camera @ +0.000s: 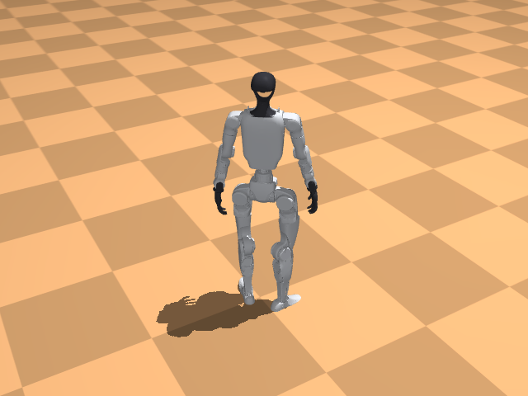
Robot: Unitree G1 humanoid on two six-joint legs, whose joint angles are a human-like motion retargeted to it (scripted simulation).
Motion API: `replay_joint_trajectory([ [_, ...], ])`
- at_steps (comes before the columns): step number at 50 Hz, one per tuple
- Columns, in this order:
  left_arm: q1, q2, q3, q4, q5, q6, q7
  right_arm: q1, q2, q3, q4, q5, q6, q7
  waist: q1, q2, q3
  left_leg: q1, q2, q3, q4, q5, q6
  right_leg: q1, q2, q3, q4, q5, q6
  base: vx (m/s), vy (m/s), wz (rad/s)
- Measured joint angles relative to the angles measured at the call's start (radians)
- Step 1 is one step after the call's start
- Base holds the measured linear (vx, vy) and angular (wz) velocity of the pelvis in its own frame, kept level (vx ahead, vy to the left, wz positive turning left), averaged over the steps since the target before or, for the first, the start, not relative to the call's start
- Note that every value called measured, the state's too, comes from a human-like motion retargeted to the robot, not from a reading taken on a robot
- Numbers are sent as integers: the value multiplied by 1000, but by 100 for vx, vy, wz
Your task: In place motions
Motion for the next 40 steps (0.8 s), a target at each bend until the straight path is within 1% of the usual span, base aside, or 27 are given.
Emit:
replay_joint_trajectory([
  [3,-42,2,-5,-40,-14,3,4,27,-15,-41,14,29,4,-3,-35,12,5,12,9,37,-2,-5,-9,-20,0,32,6,10,-5,-16,-14,-86],
  [8,-101,-4,-47,-125,-23,-28,3,73,-31,-95,79,82,24,0,-73,22,20,33,14,71,-8,-7,-17,-26,1,62,12,14,-9,-6,-5,-29],
  [15,-118,-32,-129,-170,4,-50,6,151,-2,-149,95,73,56,25,-117,34,16,40,20,81,-15,-5,-22,-21,7,60,11,5,-9,0,0,0],
  [20,-89,-58,-162,-128,45,-57,0,183,39,-138,57,39,48,43,-134,41,16,46,25,85,-18,-5,-26,-18,13,62,8,2,-11,0,0,0],
  [24,-60,-78,-168,-37,67,-55,-12,180,63,-107,36,4,46,55,-132,42,14,50,28,93,-22,-4,-29,-24,16,72,8,3,-15,0,0,0],
  [30,-25,-101,-150,100,70,-32,-23,153,86,-57,-16,-39,40,74,-123,40,19,54,32,103,-27,0,-32,-33,17,80,11,6,-20,-1,0,0],
  [33,14,-116,-139,100,64,-9,-21,134,94,-35,-70,-53,27,86,-118,39,25,55,32,107,-31,2,-34,-42,15,88,14,8,-24,-7,0,-1],
  [40,35,-119,-134,100,65,17,-16,90,98,-7,-143,-51,1,102,-100,28,32,58,34,120,-33,5,-38,-63,12,112,20,17,-35,-12,-4,-10],
])
